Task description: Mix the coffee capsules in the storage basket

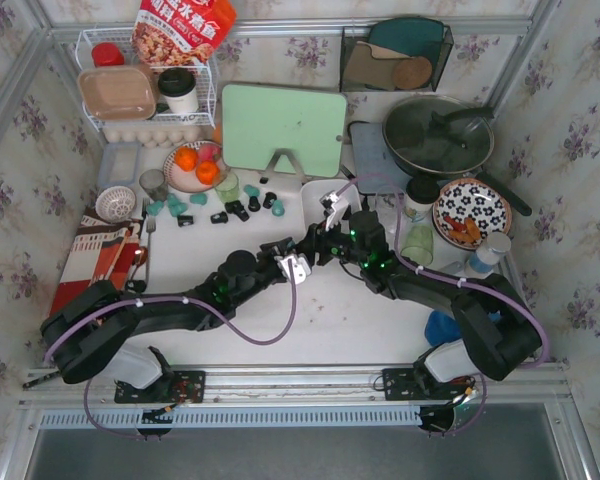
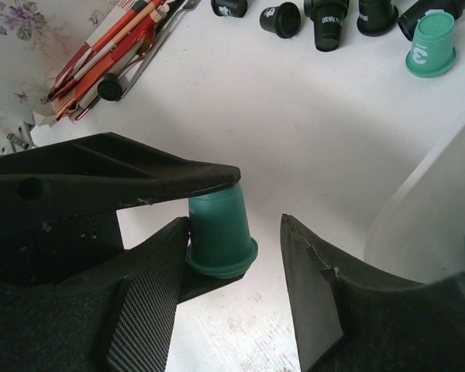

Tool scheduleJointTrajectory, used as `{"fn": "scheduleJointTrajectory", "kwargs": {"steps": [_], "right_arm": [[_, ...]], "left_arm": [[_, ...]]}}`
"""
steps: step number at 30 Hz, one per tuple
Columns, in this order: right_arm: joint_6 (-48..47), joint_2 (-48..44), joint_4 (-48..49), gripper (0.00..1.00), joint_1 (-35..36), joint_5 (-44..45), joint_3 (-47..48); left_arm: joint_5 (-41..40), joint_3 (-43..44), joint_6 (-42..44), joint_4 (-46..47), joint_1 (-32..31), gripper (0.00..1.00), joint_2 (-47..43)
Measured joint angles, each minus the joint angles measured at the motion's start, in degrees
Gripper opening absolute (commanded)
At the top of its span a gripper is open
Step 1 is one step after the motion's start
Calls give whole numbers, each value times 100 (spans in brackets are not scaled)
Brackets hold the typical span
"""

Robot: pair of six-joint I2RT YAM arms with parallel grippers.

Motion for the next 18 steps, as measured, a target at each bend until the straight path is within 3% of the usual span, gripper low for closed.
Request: {"fn": "scheduleJointTrajectory", "kwargs": {"steps": [4, 12, 14, 18], "right_arm": [[-2, 55, -2, 53, 0, -83, 59], [0, 107, -2, 32, 11, -295, 96], [4, 107, 7, 27, 13, -354, 103], [-4, 83, 57, 13, 15, -343, 105]], "left_arm": [[122, -35, -70, -20, 2, 26, -85], [260, -59, -179, -50, 4, 28, -129], [260, -61, -229, -151, 4, 33, -229], [238, -48, -308, -210, 15, 53, -289]]}}
